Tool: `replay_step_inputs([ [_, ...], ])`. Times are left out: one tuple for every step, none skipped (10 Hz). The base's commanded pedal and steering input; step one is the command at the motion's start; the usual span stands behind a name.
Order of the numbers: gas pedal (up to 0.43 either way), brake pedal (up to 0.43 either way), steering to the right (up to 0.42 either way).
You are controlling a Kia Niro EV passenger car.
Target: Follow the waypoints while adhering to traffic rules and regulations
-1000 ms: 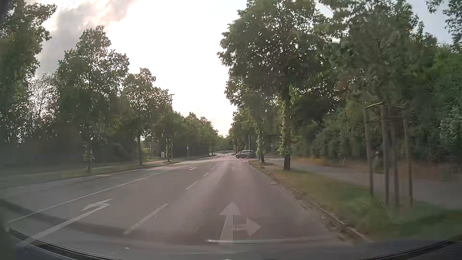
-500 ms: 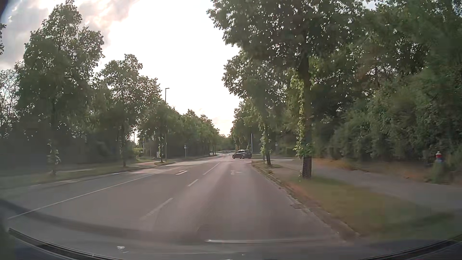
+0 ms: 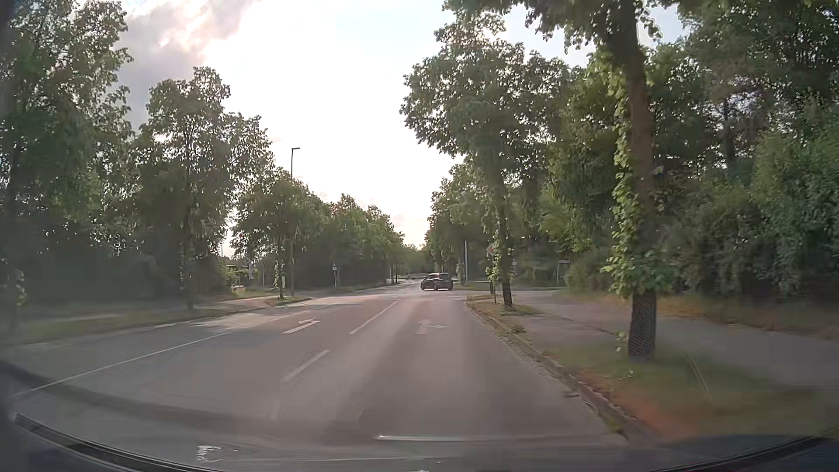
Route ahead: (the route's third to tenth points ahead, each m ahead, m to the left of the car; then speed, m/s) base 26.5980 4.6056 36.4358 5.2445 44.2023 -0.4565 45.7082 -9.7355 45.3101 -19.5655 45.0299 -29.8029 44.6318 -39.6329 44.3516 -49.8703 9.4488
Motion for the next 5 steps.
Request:
replay_step_inputs([
  [0.000,0.012,-0.014],
  [0.000,0.061,-0.014],
  [0.000,0.110,-0.014],
  [0.000,0.152,-0.014],
  [0.000,0.159,-0.016],
])
